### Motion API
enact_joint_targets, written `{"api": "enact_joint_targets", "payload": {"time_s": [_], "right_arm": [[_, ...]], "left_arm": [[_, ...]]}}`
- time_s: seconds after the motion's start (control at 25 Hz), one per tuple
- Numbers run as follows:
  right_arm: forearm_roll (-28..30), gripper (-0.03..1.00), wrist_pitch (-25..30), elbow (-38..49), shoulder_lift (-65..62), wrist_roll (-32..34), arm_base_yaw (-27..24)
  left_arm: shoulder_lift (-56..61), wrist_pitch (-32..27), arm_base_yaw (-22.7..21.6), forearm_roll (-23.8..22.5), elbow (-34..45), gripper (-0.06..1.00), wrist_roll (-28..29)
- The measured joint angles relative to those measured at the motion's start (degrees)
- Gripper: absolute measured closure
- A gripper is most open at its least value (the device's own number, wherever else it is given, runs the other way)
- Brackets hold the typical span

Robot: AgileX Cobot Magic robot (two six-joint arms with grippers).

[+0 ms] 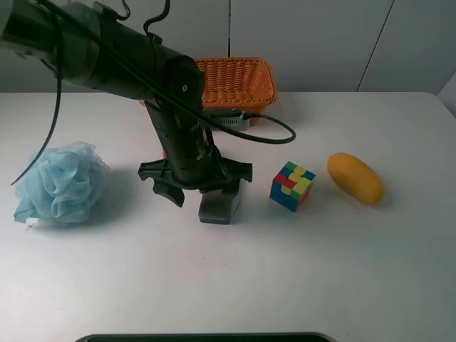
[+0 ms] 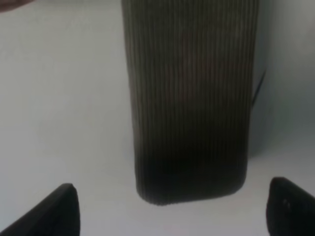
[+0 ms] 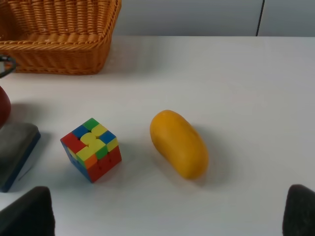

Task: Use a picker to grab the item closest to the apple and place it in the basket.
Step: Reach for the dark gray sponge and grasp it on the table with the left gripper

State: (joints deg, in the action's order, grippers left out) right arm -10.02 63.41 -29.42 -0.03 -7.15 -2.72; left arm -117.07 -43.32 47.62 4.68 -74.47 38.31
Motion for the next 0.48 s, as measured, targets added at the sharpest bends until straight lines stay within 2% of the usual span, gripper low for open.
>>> {"api": "enact_joint_targets", "payload": {"time_s": [0.48], "right_arm": [[0.0,0.27,0.0,0.0,0.0,0.0,0.0]], "left_arm": [[-6.0,2.9,0.0,-0.2,-4.0,0.21,0.9]]}}
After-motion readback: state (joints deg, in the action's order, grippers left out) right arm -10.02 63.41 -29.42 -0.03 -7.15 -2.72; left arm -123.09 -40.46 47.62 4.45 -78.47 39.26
